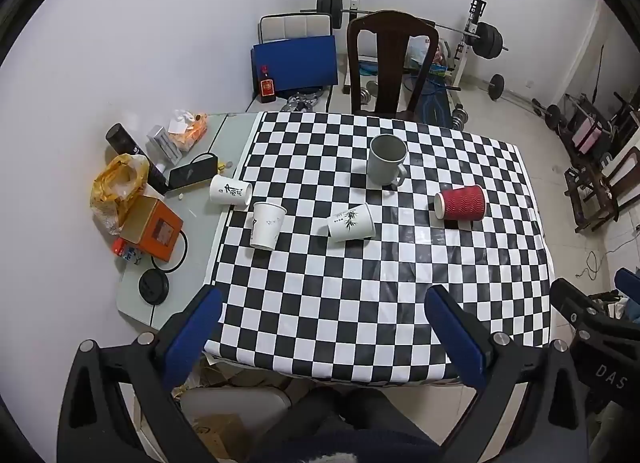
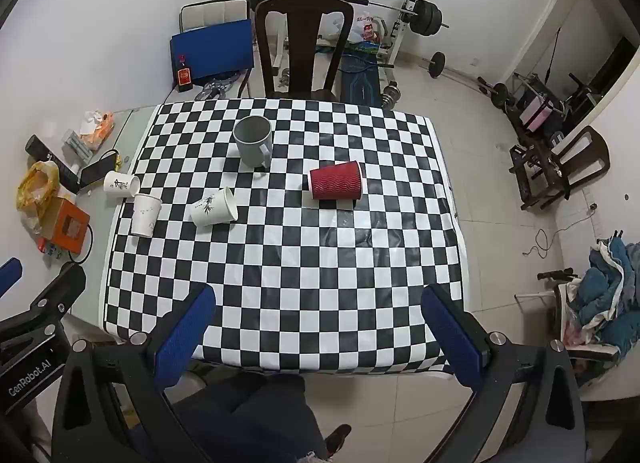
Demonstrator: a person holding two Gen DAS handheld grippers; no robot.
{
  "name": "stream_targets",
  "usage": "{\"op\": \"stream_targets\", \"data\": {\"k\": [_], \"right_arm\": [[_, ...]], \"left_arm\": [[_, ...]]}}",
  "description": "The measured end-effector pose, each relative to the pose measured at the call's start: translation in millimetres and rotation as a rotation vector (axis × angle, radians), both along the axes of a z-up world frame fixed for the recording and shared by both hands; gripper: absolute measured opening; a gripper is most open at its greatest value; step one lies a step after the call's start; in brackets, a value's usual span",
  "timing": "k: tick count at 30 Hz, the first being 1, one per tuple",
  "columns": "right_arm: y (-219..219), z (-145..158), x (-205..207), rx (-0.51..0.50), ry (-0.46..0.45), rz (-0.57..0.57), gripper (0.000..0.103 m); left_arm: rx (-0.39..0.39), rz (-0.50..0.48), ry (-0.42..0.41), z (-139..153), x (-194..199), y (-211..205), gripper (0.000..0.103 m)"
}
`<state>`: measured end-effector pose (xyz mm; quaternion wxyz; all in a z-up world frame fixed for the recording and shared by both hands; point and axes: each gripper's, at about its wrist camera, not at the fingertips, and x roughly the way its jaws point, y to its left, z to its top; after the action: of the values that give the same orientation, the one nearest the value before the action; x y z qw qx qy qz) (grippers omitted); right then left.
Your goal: Flip cup upside down
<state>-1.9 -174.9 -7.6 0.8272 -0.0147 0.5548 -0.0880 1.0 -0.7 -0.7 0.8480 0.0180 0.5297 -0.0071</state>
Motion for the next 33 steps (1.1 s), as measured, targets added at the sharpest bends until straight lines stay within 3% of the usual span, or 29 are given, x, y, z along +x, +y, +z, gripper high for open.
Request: {"op": "stream_targets", "data": {"k": [33], "right_arm": [[-7.5,8.5,-6.6,0.002,-0.001,0.000,0.103]], "left_arm": [[-0.003,0.000,-0.025,7.3,5.9,1.8,0.103]]}}
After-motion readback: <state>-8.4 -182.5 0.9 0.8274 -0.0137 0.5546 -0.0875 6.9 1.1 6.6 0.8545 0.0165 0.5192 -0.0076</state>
